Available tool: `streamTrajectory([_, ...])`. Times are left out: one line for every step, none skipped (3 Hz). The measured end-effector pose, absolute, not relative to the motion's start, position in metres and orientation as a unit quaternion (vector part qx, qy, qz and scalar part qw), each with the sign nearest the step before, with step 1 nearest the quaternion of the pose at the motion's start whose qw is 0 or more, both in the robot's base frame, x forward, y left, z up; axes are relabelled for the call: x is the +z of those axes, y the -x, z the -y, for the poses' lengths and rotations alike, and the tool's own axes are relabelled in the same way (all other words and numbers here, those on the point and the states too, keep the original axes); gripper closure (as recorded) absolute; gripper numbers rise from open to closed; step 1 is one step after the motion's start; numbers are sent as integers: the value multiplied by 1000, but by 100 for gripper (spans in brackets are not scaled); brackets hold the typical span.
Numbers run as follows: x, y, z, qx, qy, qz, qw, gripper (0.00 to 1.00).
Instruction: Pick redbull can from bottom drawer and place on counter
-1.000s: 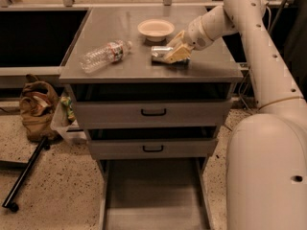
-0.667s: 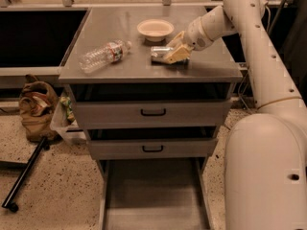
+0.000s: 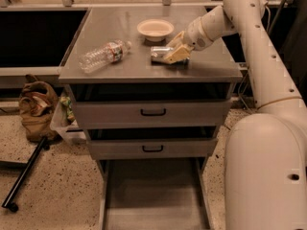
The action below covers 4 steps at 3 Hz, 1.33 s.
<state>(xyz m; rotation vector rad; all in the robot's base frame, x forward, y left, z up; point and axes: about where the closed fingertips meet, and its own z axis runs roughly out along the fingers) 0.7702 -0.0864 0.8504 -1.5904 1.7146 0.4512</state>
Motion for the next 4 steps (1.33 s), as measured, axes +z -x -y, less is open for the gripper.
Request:
streamTrajectory([850, -770, 86, 176, 620, -669, 371, 34])
streamTrajectory([850, -770, 86, 176, 620, -669, 371, 10])
streamTrajectory([850, -770, 86, 176, 620, -669, 371, 0])
streamTrajectory([850, -770, 86, 176, 620, -669, 371, 0])
